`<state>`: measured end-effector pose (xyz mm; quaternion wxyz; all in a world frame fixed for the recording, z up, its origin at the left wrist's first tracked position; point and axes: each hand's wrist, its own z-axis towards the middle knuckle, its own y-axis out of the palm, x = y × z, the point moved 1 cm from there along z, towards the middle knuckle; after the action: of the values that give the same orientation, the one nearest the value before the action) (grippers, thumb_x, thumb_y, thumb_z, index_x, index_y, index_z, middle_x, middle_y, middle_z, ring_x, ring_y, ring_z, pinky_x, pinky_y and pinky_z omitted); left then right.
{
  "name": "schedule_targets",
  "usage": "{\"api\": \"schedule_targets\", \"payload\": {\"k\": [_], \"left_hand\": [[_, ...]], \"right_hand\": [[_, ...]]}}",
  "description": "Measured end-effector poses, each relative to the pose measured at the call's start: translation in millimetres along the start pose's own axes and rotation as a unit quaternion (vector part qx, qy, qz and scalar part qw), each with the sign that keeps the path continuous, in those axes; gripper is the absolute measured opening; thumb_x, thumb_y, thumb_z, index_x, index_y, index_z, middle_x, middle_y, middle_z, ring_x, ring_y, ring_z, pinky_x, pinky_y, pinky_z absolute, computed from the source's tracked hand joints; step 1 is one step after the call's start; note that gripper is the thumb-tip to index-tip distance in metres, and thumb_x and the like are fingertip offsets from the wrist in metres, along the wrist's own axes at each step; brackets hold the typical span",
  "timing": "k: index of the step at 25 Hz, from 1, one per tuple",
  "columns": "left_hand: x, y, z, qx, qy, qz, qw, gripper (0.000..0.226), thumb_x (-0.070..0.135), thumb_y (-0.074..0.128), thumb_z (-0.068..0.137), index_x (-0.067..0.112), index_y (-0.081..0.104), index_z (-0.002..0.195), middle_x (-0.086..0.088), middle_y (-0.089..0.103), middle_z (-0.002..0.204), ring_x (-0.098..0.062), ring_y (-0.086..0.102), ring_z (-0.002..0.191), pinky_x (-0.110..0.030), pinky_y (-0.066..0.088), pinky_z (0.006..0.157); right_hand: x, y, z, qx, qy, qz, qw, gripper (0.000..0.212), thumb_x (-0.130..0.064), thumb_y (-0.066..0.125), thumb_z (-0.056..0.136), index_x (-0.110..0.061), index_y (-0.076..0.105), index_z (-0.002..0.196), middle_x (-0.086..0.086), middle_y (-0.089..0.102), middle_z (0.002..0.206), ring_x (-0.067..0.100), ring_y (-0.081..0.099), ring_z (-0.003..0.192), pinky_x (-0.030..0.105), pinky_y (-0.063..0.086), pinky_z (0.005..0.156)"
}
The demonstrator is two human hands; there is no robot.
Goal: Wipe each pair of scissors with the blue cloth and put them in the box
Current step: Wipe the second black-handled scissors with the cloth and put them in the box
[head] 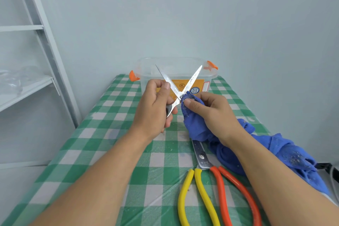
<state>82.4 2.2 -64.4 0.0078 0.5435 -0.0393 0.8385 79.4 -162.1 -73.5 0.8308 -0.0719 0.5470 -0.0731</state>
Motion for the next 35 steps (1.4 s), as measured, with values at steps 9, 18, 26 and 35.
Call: {"api": "schedule_targets", "payload": {"k": [9,18,26,35], "left_hand": [[2,6,-2,-0.014,0.048,0.063,0.997,0.008,0.02,0.04,0.108,0.019,0.042,0.101,-0.018,0.055,0.081,-0.003,0.048,0.039,-0.021,0.033,0.038],[-4,4,2,-0.007,0.047,0.088,0.995,0.005,0.015,0.039,0.107,0.016,0.043,0.105,-0.017,0.057,0.077,-0.008,0.046,0.038,-0.023,0.033,0.039],[-7,8,0,-0.025,0.072,0.12,0.99,0.006,0.014,0.043,0.105,0.02,0.041,0.106,0.001,0.059,0.06,-0.01,0.047,0.04,-0.029,0.033,0.05],[-9,2,3,-0.01,0.009,0.07,0.997,0.005,0.012,0.041,0.106,0.016,0.043,0.104,-0.01,0.057,0.061,-0.018,0.041,0.036,-0.026,0.032,0.041]], "right_hand": [[-2,0,1,-0.021,0.057,0.096,0.994,0.072,-0.044,0.081,0.072,0.019,0.05,0.088,0.033,0.053,0.076,0.028,0.049,0.071,0.041,0.038,0.069],[1,-7,1,-0.018,0.085,0.052,0.995,0.026,-0.024,0.071,0.078,0.002,0.067,0.077,0.02,0.064,0.073,0.024,0.057,0.067,0.035,0.043,0.066],[-8,-2,-1,0.007,0.099,0.011,0.995,0.059,-0.042,0.08,0.083,0.006,0.049,0.066,0.013,0.046,0.062,0.018,0.04,0.053,0.027,0.033,0.051],[-7,-9,-1,-0.038,0.155,0.098,0.982,0.01,-0.003,0.067,0.091,0.001,0.068,0.082,0.018,0.058,0.071,0.022,0.048,0.054,0.022,0.032,0.045]]}}
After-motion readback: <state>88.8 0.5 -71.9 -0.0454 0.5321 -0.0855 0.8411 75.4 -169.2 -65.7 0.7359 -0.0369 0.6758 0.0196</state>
